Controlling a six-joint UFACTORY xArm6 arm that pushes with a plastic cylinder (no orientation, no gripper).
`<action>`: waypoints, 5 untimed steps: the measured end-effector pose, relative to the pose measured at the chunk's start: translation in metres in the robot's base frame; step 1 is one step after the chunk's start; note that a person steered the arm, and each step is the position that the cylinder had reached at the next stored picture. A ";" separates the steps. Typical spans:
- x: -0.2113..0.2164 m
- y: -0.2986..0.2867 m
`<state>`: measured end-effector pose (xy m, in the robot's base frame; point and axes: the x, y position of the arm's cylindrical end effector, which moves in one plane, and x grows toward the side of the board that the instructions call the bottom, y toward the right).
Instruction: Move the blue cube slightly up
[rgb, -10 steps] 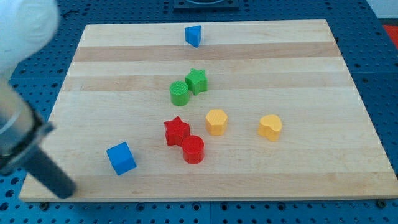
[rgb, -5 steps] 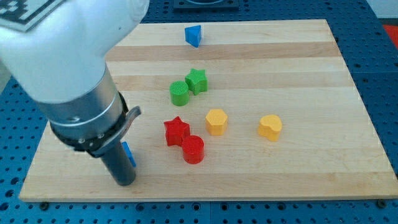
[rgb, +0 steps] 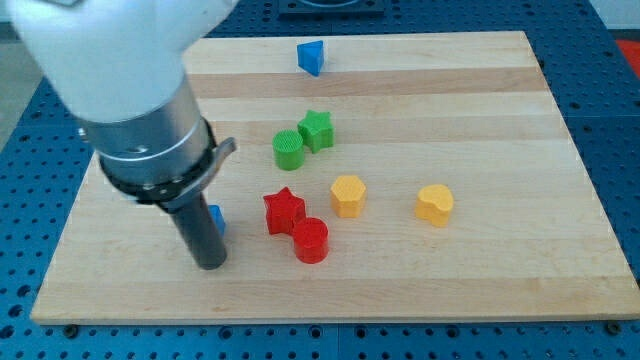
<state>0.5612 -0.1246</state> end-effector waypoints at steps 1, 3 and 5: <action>-0.032 -0.005; -0.060 -0.047; -0.085 -0.085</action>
